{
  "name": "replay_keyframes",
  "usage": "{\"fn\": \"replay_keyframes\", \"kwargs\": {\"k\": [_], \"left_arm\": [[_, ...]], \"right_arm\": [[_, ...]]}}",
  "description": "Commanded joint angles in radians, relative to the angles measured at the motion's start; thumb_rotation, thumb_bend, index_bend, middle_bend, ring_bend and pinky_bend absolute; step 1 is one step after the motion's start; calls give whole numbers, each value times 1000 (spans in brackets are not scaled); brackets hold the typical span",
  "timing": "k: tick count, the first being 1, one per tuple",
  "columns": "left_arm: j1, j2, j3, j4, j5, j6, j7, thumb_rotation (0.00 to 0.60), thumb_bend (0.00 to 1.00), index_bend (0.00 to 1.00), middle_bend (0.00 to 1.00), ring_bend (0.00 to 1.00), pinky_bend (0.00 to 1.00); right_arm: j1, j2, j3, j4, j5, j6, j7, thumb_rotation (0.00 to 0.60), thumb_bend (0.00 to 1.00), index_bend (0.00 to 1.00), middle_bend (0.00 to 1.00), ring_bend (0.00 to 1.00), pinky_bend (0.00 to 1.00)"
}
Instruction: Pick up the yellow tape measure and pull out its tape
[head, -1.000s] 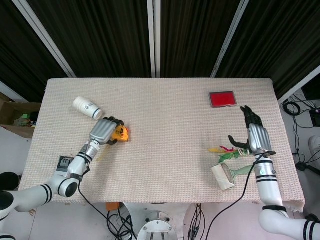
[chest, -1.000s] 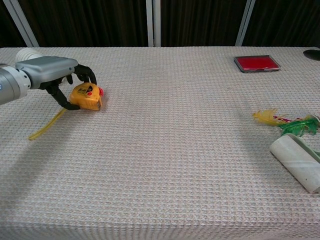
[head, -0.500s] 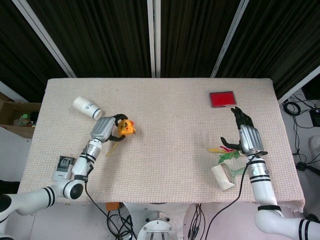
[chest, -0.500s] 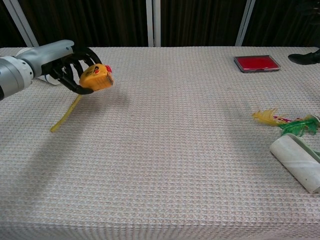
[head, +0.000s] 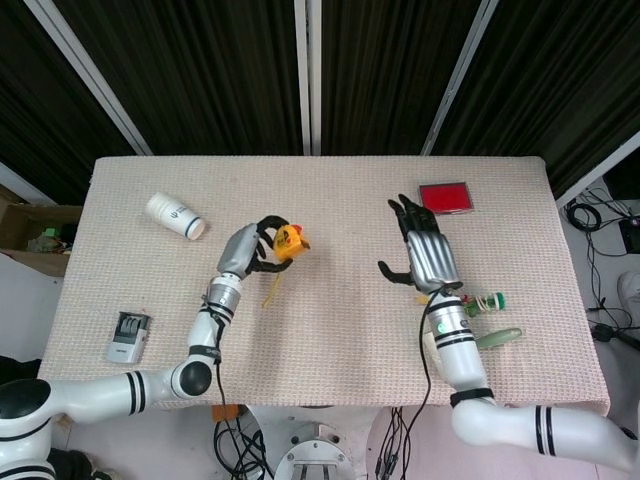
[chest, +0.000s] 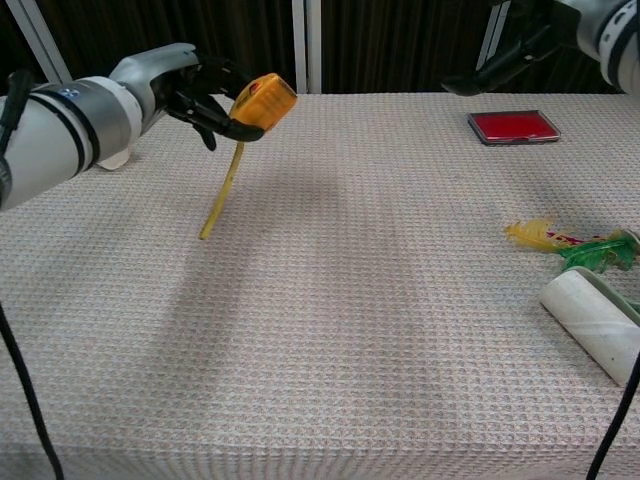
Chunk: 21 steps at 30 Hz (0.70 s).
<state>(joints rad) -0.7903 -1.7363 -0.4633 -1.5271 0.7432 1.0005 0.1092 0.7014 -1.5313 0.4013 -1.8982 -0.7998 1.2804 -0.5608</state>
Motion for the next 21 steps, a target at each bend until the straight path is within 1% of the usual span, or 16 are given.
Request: {"fn": "replay_keyframes", "kwargs": {"k": [1,6,11,14,21], "left_arm": [[-45,-43,-43,-26,-51,38,35,600,308,694,662,484,580],[-82,-59,-77,-33,-129,44,60,600,308,689,660,483,580],[-97,-55,-106,-41,-203,50,65,600,308,689,660,483,580],[-97,-49,-121,-46,-245,44,52,600,309,689,660,483,579],[-108,-37,-128,-46,-277,46,48,600,312,689,659,483,576]], "right_arm": [[94,-97,63,38,88,38,-75,600,207,112,0,0,0],[154,-170,98,100,112,55,-78,600,206,184,0,0,0],[192,-207,114,139,123,69,-85,600,206,312,1,0,0],[205,-216,118,150,138,70,-92,600,207,344,3,0,0],[225,-242,120,188,158,65,-79,600,207,384,10,0,0]]}}
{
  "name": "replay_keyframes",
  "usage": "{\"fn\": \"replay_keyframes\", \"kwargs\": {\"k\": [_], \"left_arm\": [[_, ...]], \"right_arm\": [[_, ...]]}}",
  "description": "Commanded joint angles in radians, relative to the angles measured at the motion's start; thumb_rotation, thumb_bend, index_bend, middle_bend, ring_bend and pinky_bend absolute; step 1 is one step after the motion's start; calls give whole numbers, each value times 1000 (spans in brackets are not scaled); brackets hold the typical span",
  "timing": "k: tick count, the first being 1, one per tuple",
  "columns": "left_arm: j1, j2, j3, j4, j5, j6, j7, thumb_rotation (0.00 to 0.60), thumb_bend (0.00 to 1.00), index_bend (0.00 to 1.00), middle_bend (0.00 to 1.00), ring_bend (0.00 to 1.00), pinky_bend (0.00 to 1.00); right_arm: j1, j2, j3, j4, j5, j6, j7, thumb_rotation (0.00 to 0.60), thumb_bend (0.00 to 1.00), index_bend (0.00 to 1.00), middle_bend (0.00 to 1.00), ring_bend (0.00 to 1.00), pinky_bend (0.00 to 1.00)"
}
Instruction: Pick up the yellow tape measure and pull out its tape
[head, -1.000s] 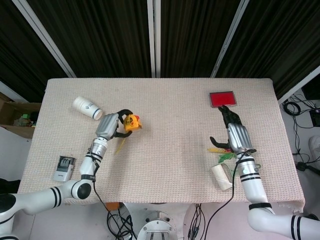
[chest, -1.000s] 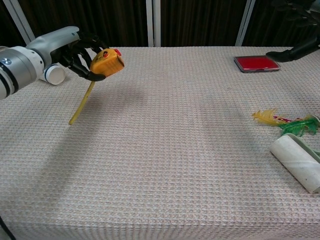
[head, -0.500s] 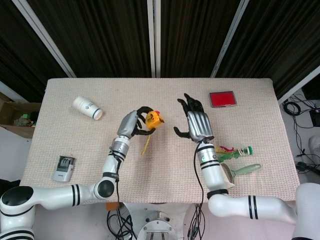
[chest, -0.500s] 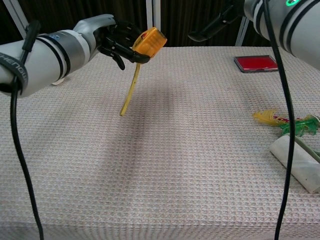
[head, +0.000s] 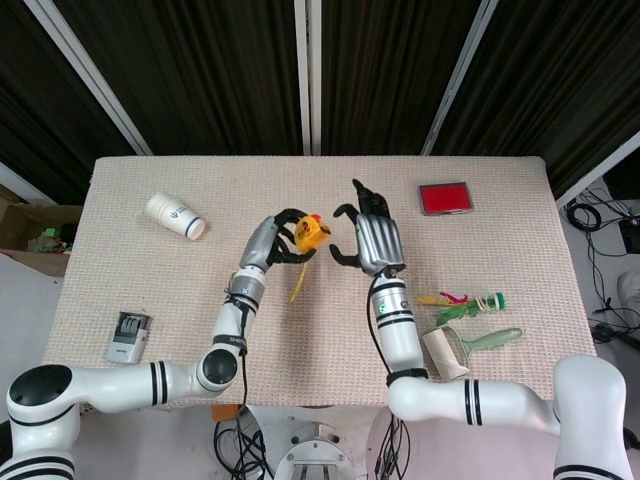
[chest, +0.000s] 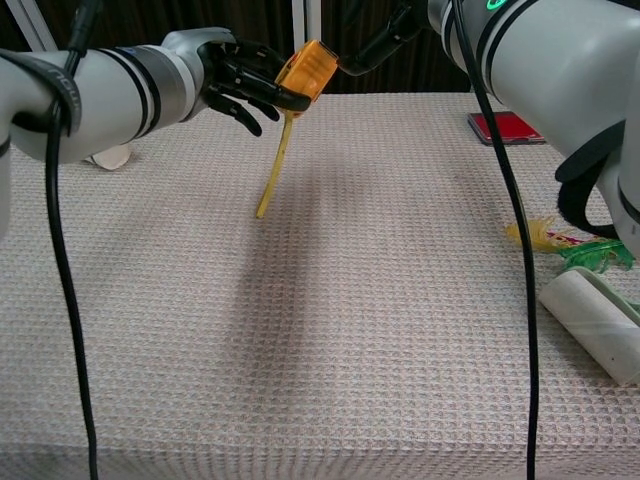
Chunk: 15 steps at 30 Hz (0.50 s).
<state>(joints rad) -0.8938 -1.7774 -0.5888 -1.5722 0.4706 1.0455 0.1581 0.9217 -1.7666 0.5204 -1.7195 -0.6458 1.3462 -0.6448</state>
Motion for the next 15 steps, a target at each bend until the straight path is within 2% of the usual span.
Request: {"fn": "replay_keyframes", "kwargs": {"k": [1,15], "left_arm": [[-7,6,-3,-2,-5,4,1,600,312,689,659,483,576],[-17,12,2,-19,-26,6,-27,600,337,689,659,483,574]], "right_arm": [[8,-11,3,15,6,-2,10,600,207,387,12,0,0],[25,-40,3,52,-21,19,34,600,256,473,34,0,0]]}}
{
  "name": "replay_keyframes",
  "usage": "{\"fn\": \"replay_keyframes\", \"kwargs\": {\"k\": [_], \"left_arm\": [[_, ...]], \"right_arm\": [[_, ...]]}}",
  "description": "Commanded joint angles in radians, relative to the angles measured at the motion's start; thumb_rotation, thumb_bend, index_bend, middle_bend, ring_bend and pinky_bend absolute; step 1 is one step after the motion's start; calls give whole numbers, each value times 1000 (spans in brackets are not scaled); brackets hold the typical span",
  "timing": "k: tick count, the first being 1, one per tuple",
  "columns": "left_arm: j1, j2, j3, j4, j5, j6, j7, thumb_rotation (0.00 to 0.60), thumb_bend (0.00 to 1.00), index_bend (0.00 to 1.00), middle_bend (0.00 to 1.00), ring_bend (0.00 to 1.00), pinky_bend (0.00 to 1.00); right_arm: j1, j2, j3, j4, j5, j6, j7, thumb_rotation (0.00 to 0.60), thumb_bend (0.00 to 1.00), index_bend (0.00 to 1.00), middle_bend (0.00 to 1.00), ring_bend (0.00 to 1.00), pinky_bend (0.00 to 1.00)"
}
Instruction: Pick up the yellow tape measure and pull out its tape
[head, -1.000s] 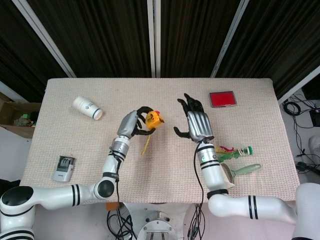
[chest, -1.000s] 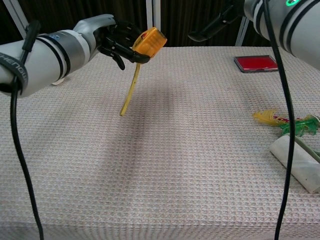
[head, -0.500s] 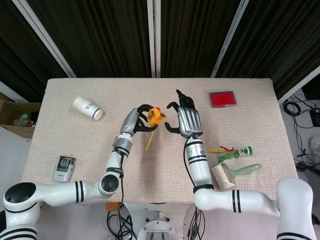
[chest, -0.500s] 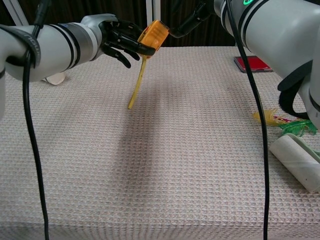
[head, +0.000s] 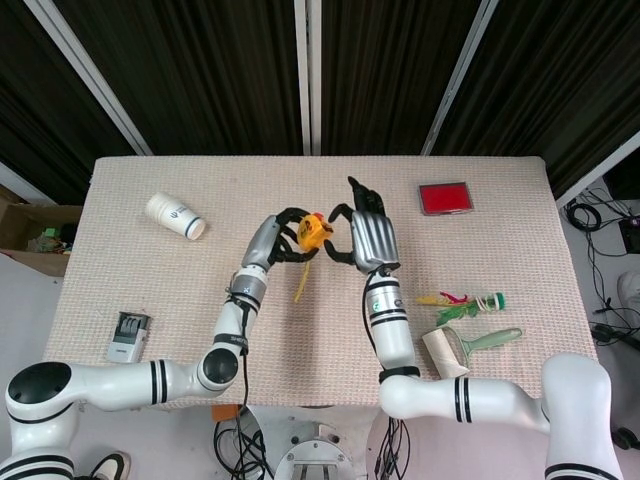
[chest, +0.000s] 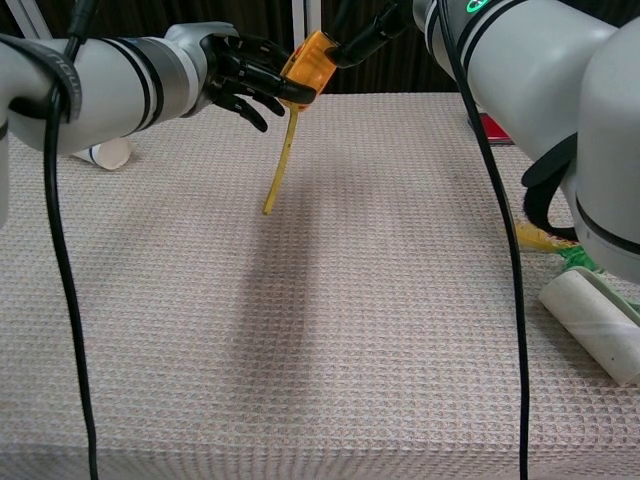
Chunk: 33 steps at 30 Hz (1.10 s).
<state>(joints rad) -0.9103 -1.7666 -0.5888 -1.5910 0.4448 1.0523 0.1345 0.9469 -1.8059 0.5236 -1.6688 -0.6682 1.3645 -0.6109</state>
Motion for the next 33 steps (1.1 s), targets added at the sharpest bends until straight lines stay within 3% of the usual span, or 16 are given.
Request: {"fn": "replay_keyframes", "kwargs": {"k": [1,33], "left_arm": [[0,2,3,-1,0,-1,-4,600,337,689,659,483,574],[-1,17,28,-6,14,-25,-60,600,385,690,659,483,567]], "right_arm": [[-1,-1,-1,2,2,1,1,600,267,475,35,0,0],[27,-43,8,74,-11,-13,15,600,345,584,56,0,0]]}}
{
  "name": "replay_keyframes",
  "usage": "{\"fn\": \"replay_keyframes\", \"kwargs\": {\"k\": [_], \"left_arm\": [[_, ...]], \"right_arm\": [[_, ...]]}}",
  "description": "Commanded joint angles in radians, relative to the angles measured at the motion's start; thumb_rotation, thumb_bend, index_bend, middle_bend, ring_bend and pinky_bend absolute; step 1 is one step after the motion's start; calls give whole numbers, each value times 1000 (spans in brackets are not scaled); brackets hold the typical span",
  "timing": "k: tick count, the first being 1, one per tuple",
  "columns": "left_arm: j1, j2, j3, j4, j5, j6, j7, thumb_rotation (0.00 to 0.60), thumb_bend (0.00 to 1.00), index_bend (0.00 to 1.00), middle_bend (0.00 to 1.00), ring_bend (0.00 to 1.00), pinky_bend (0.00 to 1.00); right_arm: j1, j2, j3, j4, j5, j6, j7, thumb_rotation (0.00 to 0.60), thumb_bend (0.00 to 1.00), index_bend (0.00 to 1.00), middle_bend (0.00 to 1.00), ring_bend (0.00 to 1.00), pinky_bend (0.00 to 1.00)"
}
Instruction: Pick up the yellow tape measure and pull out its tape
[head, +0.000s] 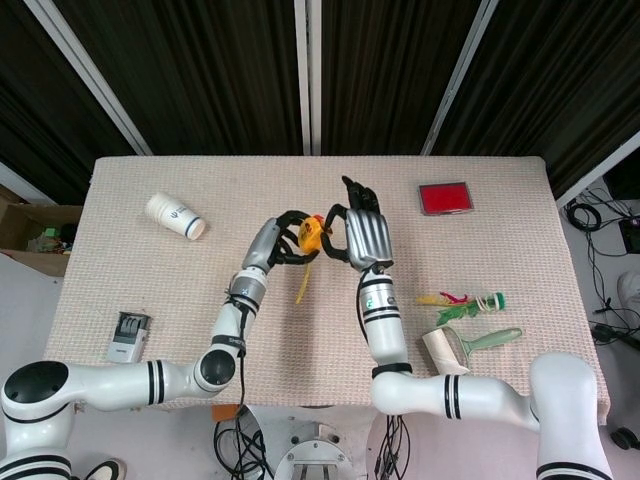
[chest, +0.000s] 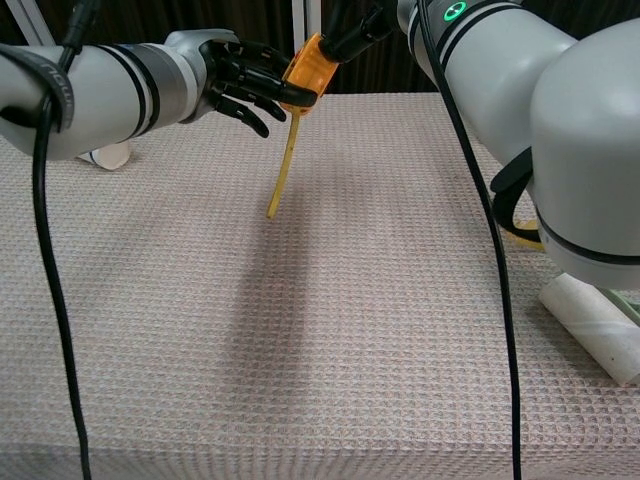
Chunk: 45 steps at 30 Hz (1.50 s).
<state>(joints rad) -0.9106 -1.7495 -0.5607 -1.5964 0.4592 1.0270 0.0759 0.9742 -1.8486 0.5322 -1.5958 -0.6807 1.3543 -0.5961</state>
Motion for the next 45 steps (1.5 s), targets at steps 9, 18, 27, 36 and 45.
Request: {"fn": "replay_keyframes", "kwargs": {"k": [9,18,27,36,45], "left_arm": [[3,-1,9,2,9,2,-14,600,388,690,659,483,567],[27,14,16,-10,20,4,-38,600,388,690,659,483,567],[65,45,35,-27,34,-18,-70,600,391,690,660,483,567],[147,128,81,-62,73,-93,-141,600,395,690,660,483,567],[245,224,132,-100,193,-192,-260,600,406,691,661,483,567]], "right_arm": [[2,-7,4,13,-5,-1,7,600,456,628,75,0,0],[-3,-5,4,14,-28,7,18,600,484,678,104,0,0],[-16,13,8,0,-60,24,29,600,512,713,120,0,0],[-62,72,19,-46,-82,55,47,600,517,732,129,0,0],[-100,135,47,-99,-101,88,66,600,516,741,135,0,0]]}}
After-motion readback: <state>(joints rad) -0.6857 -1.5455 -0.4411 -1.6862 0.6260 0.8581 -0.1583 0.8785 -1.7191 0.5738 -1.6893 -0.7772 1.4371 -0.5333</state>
